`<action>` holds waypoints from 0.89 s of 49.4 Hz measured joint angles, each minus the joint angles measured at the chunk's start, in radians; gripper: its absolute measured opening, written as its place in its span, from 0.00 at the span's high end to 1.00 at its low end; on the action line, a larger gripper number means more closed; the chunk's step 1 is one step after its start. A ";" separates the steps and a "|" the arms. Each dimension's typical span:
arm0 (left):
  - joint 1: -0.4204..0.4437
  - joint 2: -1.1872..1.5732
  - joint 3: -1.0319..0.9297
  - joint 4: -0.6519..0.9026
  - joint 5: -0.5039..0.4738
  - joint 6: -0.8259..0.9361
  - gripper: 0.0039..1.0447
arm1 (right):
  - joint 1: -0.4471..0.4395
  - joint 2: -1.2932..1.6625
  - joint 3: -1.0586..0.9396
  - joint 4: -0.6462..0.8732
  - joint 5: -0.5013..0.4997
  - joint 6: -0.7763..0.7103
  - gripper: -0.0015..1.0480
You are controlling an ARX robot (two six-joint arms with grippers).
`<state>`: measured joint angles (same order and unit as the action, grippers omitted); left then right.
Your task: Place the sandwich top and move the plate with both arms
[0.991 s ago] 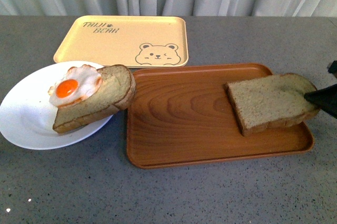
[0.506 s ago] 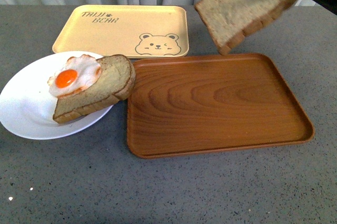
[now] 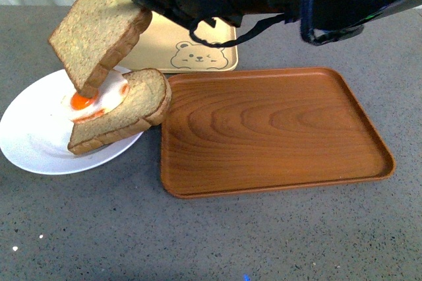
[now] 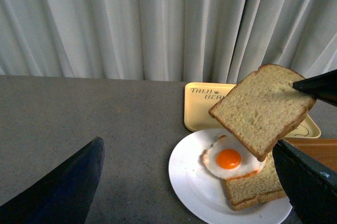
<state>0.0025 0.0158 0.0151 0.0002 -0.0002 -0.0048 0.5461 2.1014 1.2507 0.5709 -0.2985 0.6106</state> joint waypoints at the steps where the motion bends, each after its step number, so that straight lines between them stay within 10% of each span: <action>1: 0.000 0.000 0.000 0.000 0.000 0.000 0.08 | 0.006 0.006 0.005 -0.003 0.002 0.003 0.98; 30: 0.000 0.000 0.000 0.000 0.000 0.000 0.08 | 0.085 0.084 -0.013 -0.049 0.092 0.020 0.97; 44: 0.000 0.000 0.000 0.000 0.000 0.000 0.08 | 0.059 0.023 -0.161 -0.003 0.161 -0.021 0.49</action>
<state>0.0025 0.0158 0.0151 0.0002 0.0002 -0.0048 0.6052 2.1242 1.0901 0.5682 -0.1371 0.5892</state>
